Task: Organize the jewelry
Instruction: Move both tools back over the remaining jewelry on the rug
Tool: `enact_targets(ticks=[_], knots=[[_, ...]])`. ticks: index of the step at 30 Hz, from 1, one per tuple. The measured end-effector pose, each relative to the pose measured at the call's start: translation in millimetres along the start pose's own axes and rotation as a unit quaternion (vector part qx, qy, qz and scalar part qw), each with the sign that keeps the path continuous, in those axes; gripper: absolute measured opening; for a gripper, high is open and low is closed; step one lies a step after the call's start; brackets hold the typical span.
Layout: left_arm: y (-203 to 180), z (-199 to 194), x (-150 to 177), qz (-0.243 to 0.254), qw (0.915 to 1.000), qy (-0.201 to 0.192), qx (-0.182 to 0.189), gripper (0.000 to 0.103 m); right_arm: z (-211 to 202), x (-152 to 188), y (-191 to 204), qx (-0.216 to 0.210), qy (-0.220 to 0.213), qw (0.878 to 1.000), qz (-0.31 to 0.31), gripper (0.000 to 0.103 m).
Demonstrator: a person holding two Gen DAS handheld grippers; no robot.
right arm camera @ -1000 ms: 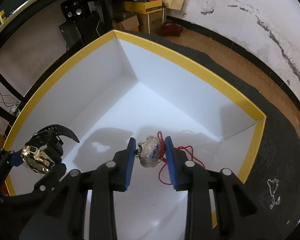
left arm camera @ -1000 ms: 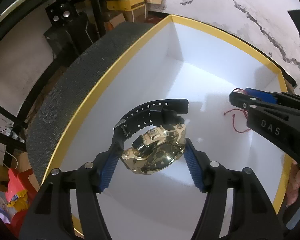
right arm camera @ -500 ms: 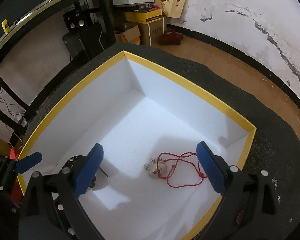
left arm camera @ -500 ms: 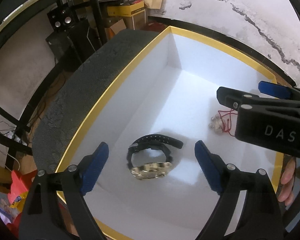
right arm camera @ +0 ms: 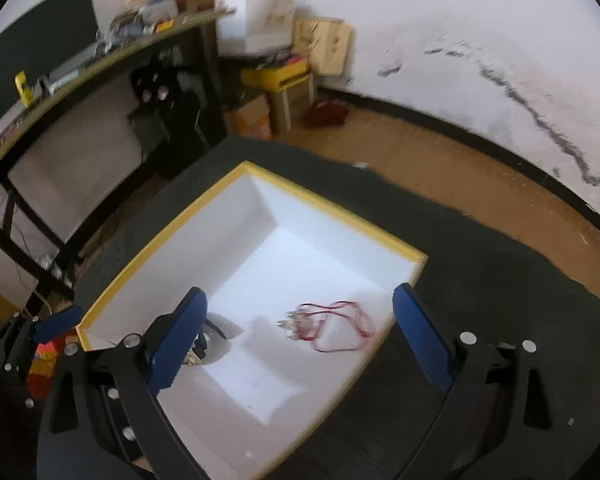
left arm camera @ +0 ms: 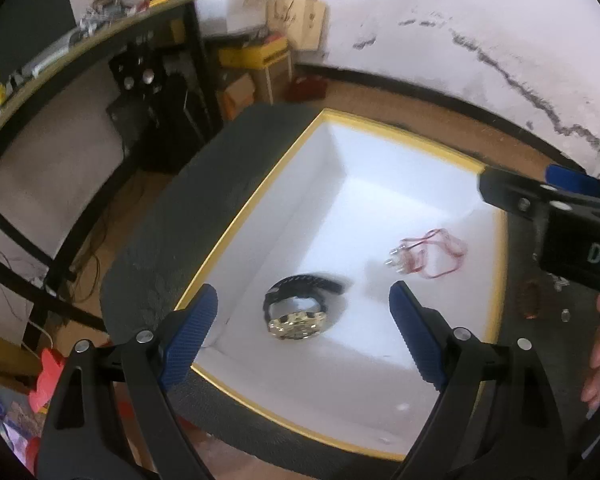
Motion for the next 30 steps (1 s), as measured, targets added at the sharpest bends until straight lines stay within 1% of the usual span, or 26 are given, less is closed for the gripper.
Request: enact_targets(ticks=[3, 6, 7, 9, 11, 13, 16, 17, 19, 21, 23, 26, 30], knots=[[-22, -27, -5, 0.011, 0.9997, -0.02, 0.012, 0.085, -47, 11, -33, 0.024, -0.026, 0.999, 0.023, 0.091], [-59, -54, -3, 0.031, 0.9982, -0.039, 0.034, 0.085, -97, 33, -79, 0.058, -0.046, 0.996, 0.05, 0.091], [-75, -62, -2, 0.04, 0.9973, -0.044, 0.044, 0.085, -108, 39, -90, 0.066, -0.05, 0.995, 0.056, 0.091], [-103, -73, 0, 0.055, 0.9954, -0.052, 0.058, 0.086, -138, 60, -123, 0.095, -0.062, 0.991, 0.073, 0.091], [-133, -83, 5, 0.069, 0.993, -0.059, 0.076, 0.087, -159, 79, -150, 0.113, -0.069, 0.987, 0.092, 0.091], [-162, -89, 11, 0.081, 0.9909, -0.062, 0.088, 0.087, -184, 106, -184, 0.137, -0.075, 0.981, 0.114, 0.091], [-211, -96, 24, 0.108, 0.9859, -0.063, 0.111, 0.087, -206, 139, -223, 0.165, -0.077, 0.975, 0.131, 0.091], [-221, -97, 27, 0.113, 0.9847, -0.065, 0.116, 0.088, -212, 148, -234, 0.172, -0.078, 0.972, 0.136, 0.091], [-248, -98, 36, 0.124, 0.9817, -0.067, 0.128, 0.093, -220, 173, -256, 0.184, -0.078, 0.968, 0.15, 0.091], [-265, -96, 43, 0.129, 0.9799, -0.07, 0.134, 0.094, -221, 194, -277, 0.194, -0.076, 0.965, 0.161, 0.091], [-279, -90, 50, 0.14, 0.9773, -0.076, 0.139, 0.097, -218, 212, -288, 0.197, -0.074, 0.964, 0.162, 0.092], [-297, -77, 60, 0.15, 0.9751, -0.084, 0.14, 0.097, -201, 229, -310, 0.195, -0.079, 0.963, 0.166, 0.094], [-308, -43, 66, 0.14, 0.9773, -0.072, 0.141, 0.097, -163, 254, -333, 0.199, -0.068, 0.964, 0.162, 0.094]])
Point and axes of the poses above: each gripper's, at about its wrist camera, not at the fingertips, and z roughly the way its jaws point, y to its left, x to its underside, the point moved 2 cm from there along z, roughly the way its jaws point, and after that the axes turned 3 degrees about -x, right-handed, at the moved point
